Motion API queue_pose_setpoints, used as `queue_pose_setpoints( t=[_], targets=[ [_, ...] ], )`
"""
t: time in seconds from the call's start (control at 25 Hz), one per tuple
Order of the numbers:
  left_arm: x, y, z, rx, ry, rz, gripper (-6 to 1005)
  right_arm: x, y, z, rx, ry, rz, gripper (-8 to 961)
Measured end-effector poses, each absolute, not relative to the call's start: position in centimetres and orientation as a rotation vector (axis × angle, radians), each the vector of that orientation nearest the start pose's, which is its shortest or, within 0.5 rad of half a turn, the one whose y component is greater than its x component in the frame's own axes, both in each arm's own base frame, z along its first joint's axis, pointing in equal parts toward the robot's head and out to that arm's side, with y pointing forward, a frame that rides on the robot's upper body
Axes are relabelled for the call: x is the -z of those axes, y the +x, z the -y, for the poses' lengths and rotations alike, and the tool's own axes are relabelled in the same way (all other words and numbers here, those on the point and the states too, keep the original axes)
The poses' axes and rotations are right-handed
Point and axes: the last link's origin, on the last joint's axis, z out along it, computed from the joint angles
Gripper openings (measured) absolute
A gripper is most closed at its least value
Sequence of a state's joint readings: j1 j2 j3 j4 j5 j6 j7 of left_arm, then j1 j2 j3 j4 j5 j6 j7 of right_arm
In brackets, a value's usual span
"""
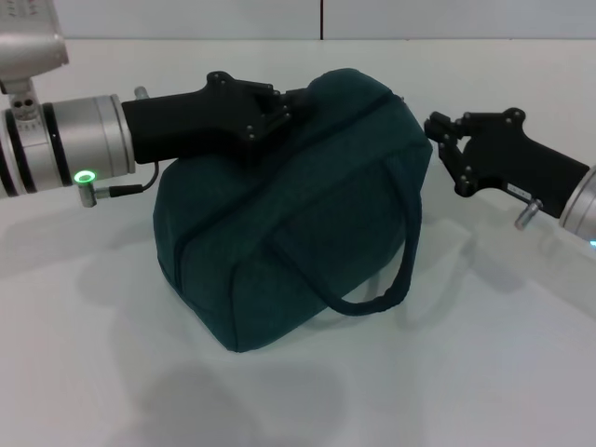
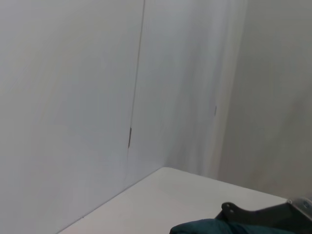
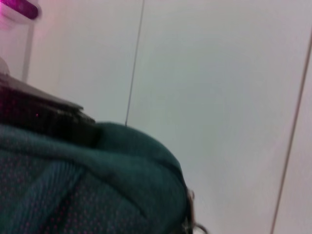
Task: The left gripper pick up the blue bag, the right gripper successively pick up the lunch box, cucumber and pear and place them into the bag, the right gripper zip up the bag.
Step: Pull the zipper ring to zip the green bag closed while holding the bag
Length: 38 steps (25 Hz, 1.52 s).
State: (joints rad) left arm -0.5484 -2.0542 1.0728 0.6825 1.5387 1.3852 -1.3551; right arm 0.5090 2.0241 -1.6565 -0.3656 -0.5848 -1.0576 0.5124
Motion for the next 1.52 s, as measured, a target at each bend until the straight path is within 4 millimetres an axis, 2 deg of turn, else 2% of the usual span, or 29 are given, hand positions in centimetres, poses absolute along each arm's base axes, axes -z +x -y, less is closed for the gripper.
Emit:
queue_pose_setpoints(
  t=[0.2, 0.52, 0.84, 1.04, 1.52],
  targets=[
    [0.6, -20.4, -36.3, 0.914, -2.640, 0.437, 53, 4.9, 26.1, -35.8, -0.682, -2.289, -0.195, 53],
    [0.8, -20.4, -36.2, 0.906, -2.646, 0.433, 52, 4.3, 26.1, -35.8, -0.737, -2.224, -0.249, 34],
    [0.8, -20.5, -36.1, 0.904, -2.650, 0.433, 52, 4.5, 25.0, -36.3, -0.761, -2.242, -0.230, 200],
    [0.8, -20.6, -36.1, 0.905, -2.646, 0.438, 51, 4.9, 23.5, -36.7, -0.788, -2.290, -0.203, 376],
    [0.7, -20.5, -36.1, 0.908, -2.642, 0.424, 51, 6.0, 21.9, -36.6, -0.801, -2.365, -0.131, 370]
  ],
)
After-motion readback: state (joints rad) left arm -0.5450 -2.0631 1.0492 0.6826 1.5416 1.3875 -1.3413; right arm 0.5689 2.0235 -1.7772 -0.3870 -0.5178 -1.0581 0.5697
